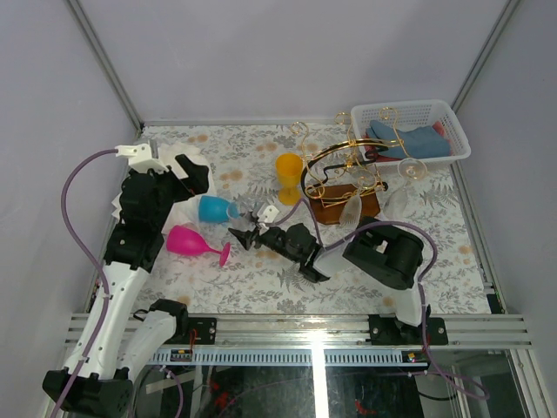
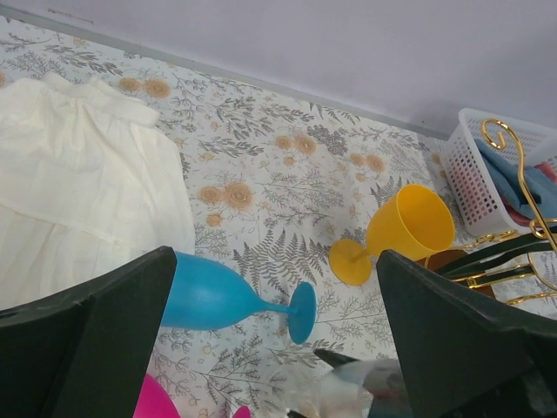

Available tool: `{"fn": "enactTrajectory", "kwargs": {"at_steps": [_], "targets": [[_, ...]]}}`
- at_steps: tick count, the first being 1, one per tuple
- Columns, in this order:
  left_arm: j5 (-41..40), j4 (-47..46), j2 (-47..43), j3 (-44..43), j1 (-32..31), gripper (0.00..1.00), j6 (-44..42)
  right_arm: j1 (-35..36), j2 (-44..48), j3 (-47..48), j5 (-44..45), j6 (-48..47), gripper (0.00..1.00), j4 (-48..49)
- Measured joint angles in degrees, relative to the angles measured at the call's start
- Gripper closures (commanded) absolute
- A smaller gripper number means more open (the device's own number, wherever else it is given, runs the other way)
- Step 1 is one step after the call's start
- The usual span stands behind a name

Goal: Place the wine glass upside down on the wine glass rack
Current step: Pick up the wine glass at the center of the board.

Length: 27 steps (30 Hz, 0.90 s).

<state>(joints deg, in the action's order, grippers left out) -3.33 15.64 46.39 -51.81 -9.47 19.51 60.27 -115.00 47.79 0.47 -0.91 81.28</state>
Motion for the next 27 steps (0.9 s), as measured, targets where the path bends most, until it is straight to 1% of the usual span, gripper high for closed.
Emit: {"fn": "enactTrajectory", "kwargs": {"at_steps": [4, 8, 10, 12, 19, 23, 27], "targets": [[-0.11, -0.76, -1.16, 0.68, 0.07, 0.0, 1.36, 1.07, 5.09, -5.95, 0.42, -0.04, 0.75, -0.13], [0.17, -0.87, -2.1, 1.05, 0.15, 0.0, 3.37, 2.29, 13.62, -12.04, 1.53, -0.17, 0.75, -1.31], [1.92, -0.87, -2.78, 1.81, 0.15, 0.0, 4.2, 2.82, 18.29, -14.08, 2.03, -0.35, 0.75, -3.02], [4.74, -0.87, -3.87, 3.32, 0.15, 0.0, 5.09, 3.34, 24.48, -15.98, 2.51, -0.57, 0.76, -5.49], [15.96, -0.55, -9.57, 7.67, 0.2, 0.0, 8.92, 3.76, 40.81, -18.32, 5.62, -0.66, 0.76, -13.11], [22.01, -0.9, -12.63, 9.75, 0.2, 0.0, 12.26, 3.8, 46.69, -17.53, 7.34, -0.7, 0.75, -16.31], [27.8, -2.93, -14.91, 12.41, 0.2, 0.01, 16.0, 3.8, 47.89, -14.93, 8.52, -0.72, 0.75, -16.9]]}}
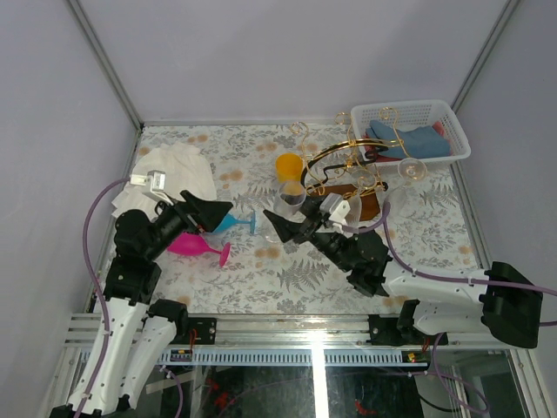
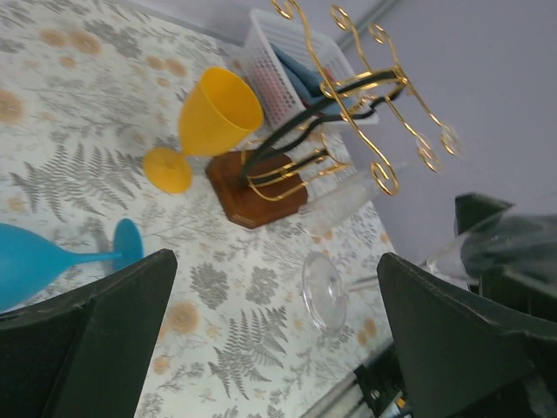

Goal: Place the wine glass upside down on the wine glass rack
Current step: Pick up the wine glass at the center of the board, then turn the wine glass upside down at the wine rack.

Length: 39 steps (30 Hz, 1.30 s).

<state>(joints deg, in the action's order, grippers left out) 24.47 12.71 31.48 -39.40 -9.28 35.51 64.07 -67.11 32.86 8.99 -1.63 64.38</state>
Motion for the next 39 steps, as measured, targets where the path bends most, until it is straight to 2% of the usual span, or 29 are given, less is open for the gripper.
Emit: {"fn": "enactTrajectory", "kwargs": {"at_steps": [12, 22, 28, 31, 36, 39], "targets": [[10.21, -9.03, -1.95, 7.98, -0.02, 0.12, 9.92, 0.0, -5.88, 7.5, 0.35, 0.85, 0.75, 3.28], [11.74, -14.4, -0.17, 10.64, -1.27, 0.31, 13.49, 0.02, -9.03, 12.66, -1.22, 2.62, 0.75, 5.92], [11.28, -17.27, 1.25, 11.04, -4.11, 0.51, 14.64, 0.02, -10.45, 13.29, -2.19, 3.5, 0.75, 6.84], [10.01, -18.18, 2.4, 11.04, -7.43, 0.7, 14.78, 0.02, -11.08, 13.29, -2.43, 4.15, 0.75, 6.88], [6.99, -19.65, 4.35, 11.04, -11.82, 0.96, 15.15, -0.02, -11.23, 13.25, -2.36, 4.79, 0.75, 7.02], [4.87, -20.61, 4.46, 11.04, -11.98, 1.0, 16.63, -0.28, -11.19, 12.61, -1.92, 4.68, 0.74, 8.17]]}}
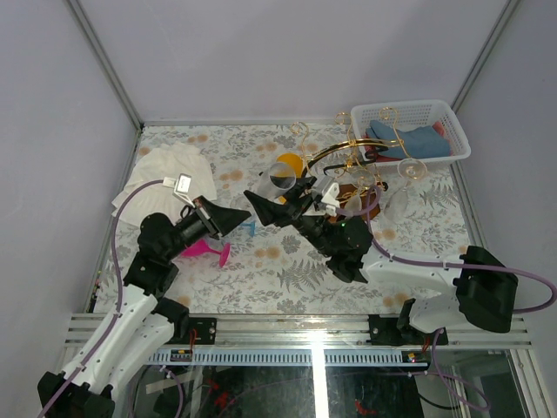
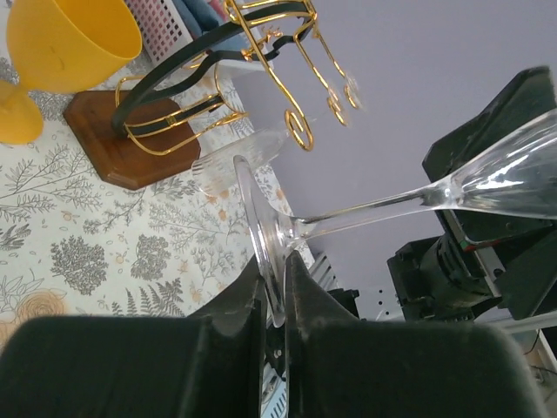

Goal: Place the wine glass upside down on the wine glass rack
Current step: Turn the wine glass upside down at the wine rack.

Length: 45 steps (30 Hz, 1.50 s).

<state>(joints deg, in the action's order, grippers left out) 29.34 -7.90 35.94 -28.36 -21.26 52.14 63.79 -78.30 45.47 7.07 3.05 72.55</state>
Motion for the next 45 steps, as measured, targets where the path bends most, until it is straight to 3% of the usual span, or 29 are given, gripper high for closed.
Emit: {"fn": "enactTrajectory", "kwargs": {"at_steps": [2, 4, 8, 11, 16, 25, 34, 40, 45], "targets": [[-1.2, -0.5, -0.24, -0.02, -0.02, 1.0, 0.52, -0.09, 0.33, -0.5, 0.04, 0.0, 0.71, 0.68], [-1.79, -0.44, -0.24, -0.04, -0.09, 1.0, 0.46, -0.09, 0.74, -1.03, 0.39, 0.0, 0.62, 0.63], [-2.86, 1.22, -0.24, -0.94, -0.24, 1.0, -0.96, -0.09, 1.86, -1.66, 1.05, -0.04, 0.31, -0.94], [-3.93, 3.37, -0.2, -2.51, -0.48, 1.0, -4.15, -0.02, 3.69, -2.05, 1.99, -0.42, 0.16, -3.74], [-4.87, 8.44, 0.9, -4.44, -0.63, 1.0, -8.57, 0.17, 9.6, -3.52, 3.72, -1.49, 0.03, -10.73], [-8.22, 16.48, 2.05, -9.03, -0.83, 1.0, -15.1, 0.24, 22.75, -8.87, 5.99, -0.37, 0.01, -29.03], [-15.21, 26.53, 3.56, -17.27, -0.83, 1.0, -26.86, 0.33, 41.29, -6.51, 10.08, 4.11, 0.0, -65.81], [-17.44, 32.0, 5.33, -20.11, -1.4, 1.0, -33.18, 0.33, 43.58, 8.5, 12.02, 6.1, 0.0, -91.86], [-20.24, 35.41, 6.62, -22.01, -7.39, 1.0, -38.01, 0.33, 38.97, 25.53, 11.74, 7.74, 0.0, -109.61]]}}
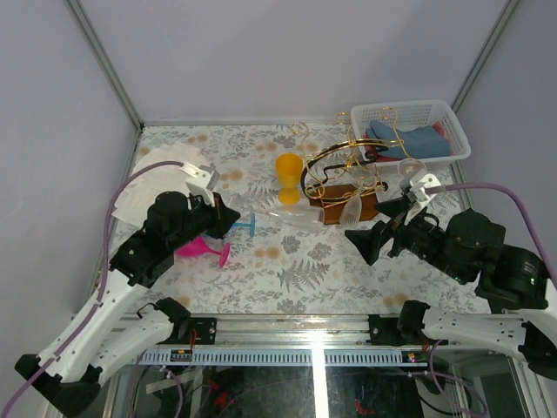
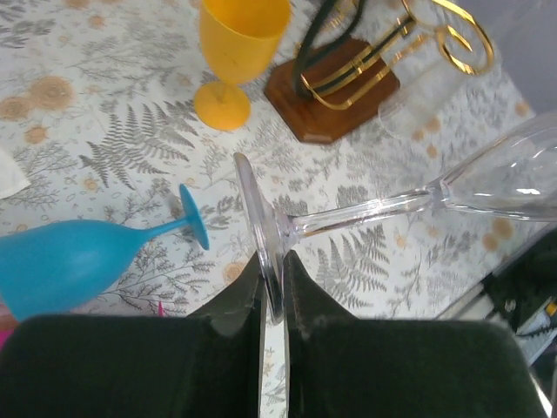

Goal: Place the wine glass upside down on the wine glass rack
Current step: Turn the wine glass upside down at the wine rack.

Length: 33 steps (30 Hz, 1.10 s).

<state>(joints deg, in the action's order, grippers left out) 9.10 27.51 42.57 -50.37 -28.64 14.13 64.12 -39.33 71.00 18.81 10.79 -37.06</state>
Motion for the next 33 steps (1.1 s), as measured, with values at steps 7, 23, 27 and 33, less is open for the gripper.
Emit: {"fn": "enactTrajectory", "kwargs": {"at_steps": [7, 23, 27, 33], "targets": [[-8.15, 3.45, 2.03, -0.57, -15.23, 1.0, -5.38, 0.02, -7.74, 8.87, -5.4, 2.75, 0.03, -11.89], [-20.26, 6.69, 11.17, -5.29, -36.33, 1.0, -14.49, 0.0, -17.79, -3.45, -19.98, 7.98, 0.21, -7.23], [-21.51, 6.88, 12.24, -6.4, -37.81, 1.0, -16.15, 0.02, -17.99, -8.55, -23.1, 10.49, 0.33, -2.45], [-22.58, 6.8, 13.79, -7.98, -39.3, 1.0, -17.7, 0.0, -18.99, -14.82, -25.66, 13.6, 0.5, 5.4]]}}
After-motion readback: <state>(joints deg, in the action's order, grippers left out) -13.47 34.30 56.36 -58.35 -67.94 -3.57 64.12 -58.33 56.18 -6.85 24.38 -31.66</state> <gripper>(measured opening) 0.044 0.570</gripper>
